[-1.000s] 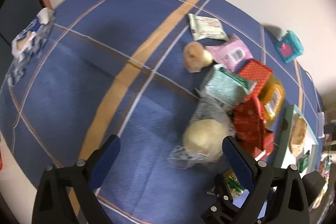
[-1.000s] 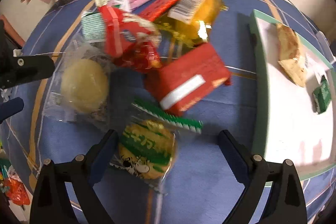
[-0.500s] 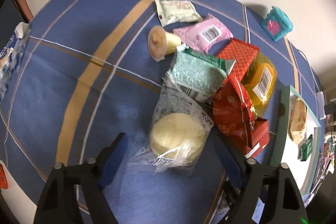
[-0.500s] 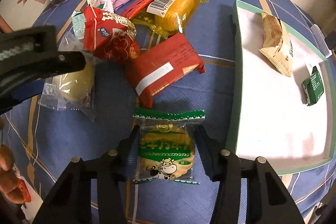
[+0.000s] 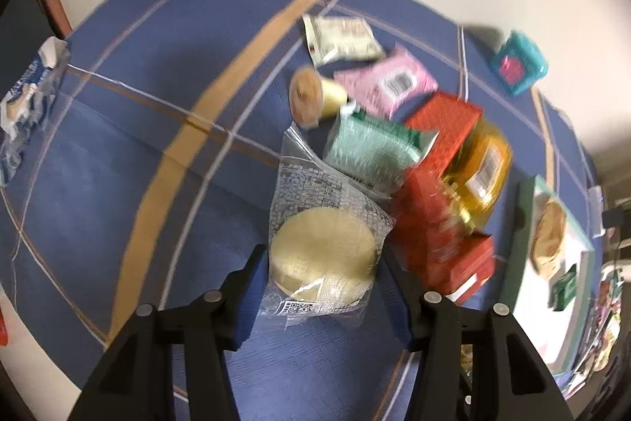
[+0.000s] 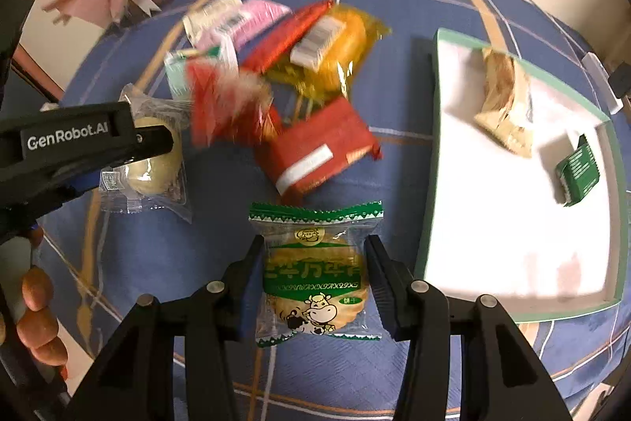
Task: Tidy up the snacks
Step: 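Grasp the round bun bag with the left tool while the right tool grasps the green-white biscuit pack, then carry the bun bag with the left tool while the right tool carries the biscuit pack over the tray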
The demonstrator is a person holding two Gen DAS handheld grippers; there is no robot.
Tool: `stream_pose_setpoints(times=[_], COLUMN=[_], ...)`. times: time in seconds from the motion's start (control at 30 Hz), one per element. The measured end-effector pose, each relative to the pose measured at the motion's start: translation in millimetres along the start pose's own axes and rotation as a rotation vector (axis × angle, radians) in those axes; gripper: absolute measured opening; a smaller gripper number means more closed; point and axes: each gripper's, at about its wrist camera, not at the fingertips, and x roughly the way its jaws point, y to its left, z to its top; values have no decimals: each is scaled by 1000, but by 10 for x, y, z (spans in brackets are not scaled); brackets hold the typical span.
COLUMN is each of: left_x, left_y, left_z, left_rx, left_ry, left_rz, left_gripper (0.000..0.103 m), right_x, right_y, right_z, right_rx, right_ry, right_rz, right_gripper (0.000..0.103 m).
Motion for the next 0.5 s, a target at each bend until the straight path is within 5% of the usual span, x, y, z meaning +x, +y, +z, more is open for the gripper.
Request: stream_pose_setpoints(times=[0.3,0.5], left_x=[-374,-528], left_y=[31,-290], left_z=[42,-35], left_rx=[-36,6], left_ry=[-83,-116], left_rz=[-18,-50], left_gripper=[57,57], right_x=[-326,-502], right_y=[-207,-806], right_z=[27,136], right_rx=[32,154], right_ry=[-58,-96], right_rz=[2,-109], right_gripper=[51,51])
